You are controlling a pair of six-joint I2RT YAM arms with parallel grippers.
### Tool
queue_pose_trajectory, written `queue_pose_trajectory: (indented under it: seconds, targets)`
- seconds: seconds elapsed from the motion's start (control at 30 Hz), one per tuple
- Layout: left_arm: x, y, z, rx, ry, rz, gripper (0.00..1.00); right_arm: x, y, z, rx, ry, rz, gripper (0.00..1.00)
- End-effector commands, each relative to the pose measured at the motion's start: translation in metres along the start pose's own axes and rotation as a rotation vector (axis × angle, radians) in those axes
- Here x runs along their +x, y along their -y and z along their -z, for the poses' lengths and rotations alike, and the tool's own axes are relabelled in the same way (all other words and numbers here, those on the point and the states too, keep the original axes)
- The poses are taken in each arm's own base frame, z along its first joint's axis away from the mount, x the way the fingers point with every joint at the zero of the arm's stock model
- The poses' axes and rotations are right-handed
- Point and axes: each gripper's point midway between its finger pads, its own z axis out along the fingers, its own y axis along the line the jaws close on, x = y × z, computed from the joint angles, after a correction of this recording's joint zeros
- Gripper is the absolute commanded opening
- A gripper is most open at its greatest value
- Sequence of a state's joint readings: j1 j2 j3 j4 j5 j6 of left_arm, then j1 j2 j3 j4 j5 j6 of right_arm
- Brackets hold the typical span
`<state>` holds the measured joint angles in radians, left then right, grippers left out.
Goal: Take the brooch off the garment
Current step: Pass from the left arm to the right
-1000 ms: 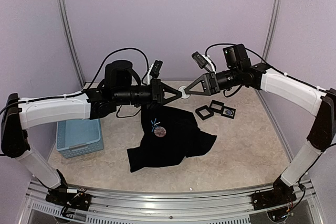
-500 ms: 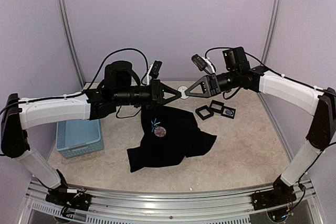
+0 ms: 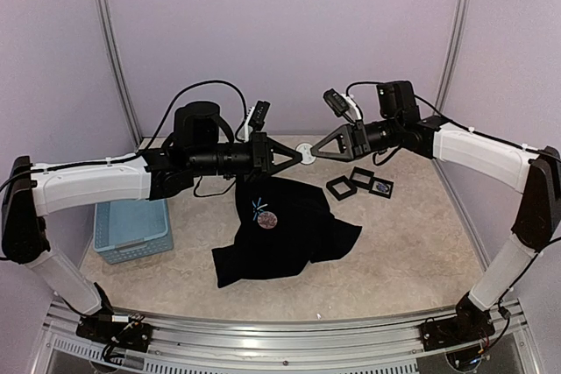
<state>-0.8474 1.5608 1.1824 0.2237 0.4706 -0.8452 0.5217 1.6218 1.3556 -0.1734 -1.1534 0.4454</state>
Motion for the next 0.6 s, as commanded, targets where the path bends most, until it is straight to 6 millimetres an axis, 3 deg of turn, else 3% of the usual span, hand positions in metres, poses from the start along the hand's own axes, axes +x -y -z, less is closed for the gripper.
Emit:
queue_pose_trajectory:
  seconds: [0.0, 0.07, 0.2, 0.3, 0.33, 0.43, 0.47, 0.57]
  targets:
    - [-0.003, 0.007, 0.005, 0.024, 0.006, -0.016, 0.00, -0.004, -0.012, 0.007, -0.021, 0.015, 0.031, 0.05]
    - [-0.003, 0.006, 0.005, 0.019, 0.004, -0.010, 0.00, -0.004, -0.013, 0.007, -0.023, 0.015, 0.036, 0.00]
    - [-0.004, 0.000, 0.003, -0.009, -0.002, -0.005, 0.00, -0.007, -0.015, 0.009, -0.003, 0.025, 0.061, 0.00]
    - [-0.006, -0.006, 0.001, -0.045, 0.000, -0.007, 0.12, -0.014, -0.015, 0.014, 0.065, 0.042, 0.113, 0.00]
    - [-0.007, -0.008, 0.001, -0.052, 0.006, -0.009, 0.20, -0.018, -0.015, 0.016, 0.099, 0.049, 0.134, 0.00]
    - [-0.011, -0.016, 0.003, -0.101, 0.035, -0.011, 0.62, -0.026, -0.004, 0.028, 0.265, 0.070, 0.191, 0.00]
    - [-0.013, -0.020, 0.005, -0.120, 0.047, -0.013, 0.72, -0.028, 0.002, 0.033, 0.330, 0.073, 0.208, 0.00]
    - [-0.018, -0.033, 0.016, -0.205, 0.098, -0.011, 0.86, -0.030, 0.026, 0.053, 0.554, 0.058, 0.249, 0.00]
